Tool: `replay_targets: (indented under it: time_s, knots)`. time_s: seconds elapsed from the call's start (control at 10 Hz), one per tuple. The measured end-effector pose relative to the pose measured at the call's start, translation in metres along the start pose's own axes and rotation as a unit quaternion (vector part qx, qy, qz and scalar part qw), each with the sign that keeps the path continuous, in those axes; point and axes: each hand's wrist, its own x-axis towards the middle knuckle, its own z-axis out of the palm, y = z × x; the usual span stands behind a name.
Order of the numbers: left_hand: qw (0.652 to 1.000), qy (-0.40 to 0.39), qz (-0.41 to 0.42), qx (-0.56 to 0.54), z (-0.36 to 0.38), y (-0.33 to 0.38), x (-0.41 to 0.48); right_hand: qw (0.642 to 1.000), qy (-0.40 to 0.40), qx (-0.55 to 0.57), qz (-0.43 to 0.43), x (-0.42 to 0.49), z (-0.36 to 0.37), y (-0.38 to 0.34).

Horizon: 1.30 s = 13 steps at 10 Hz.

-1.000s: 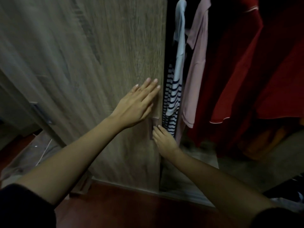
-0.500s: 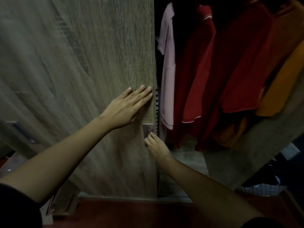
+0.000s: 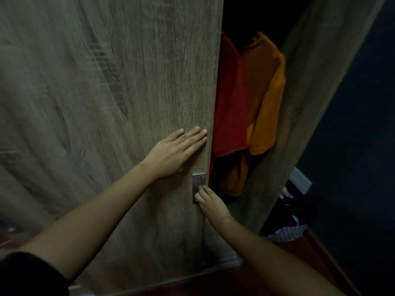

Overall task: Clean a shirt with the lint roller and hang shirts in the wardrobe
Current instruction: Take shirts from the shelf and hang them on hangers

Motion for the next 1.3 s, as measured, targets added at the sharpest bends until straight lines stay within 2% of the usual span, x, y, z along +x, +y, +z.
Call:
replay_targets:
  time_s: [0.4,0.6,0.8,1.1,1.2,1.3]
  knots:
    - [0.998,0.03,0.039,-0.03,0.015,0.077,0.14,0.989,-0.139,-0.019,0.054,-0.065,0.106,0.062]
    - [0.998,0.036,0.047,-0.034,0.017,0.102,0.183,0.984,-0.164,0.005,0.074,-0.083,0.135,0.084]
    - [0.998,-0.013,0.027,-0.046,0.009,0.118,0.203,0.982,-0.173,0.006,0.077,-0.094,0.157,0.098]
    - [0.988,-0.082,0.003,-0.13,-0.011,0.134,0.222,0.982,-0.157,0.037,0.095,-0.102,0.183,0.103]
    - [0.983,-0.113,-0.023,-0.139,-0.028,0.143,0.222,0.983,-0.128,0.09,0.091,-0.109,0.182,0.107]
    - [0.978,-0.119,-0.048,-0.164,-0.041,0.147,0.223,0.973,-0.136,0.158,0.095,-0.124,0.183,0.109]
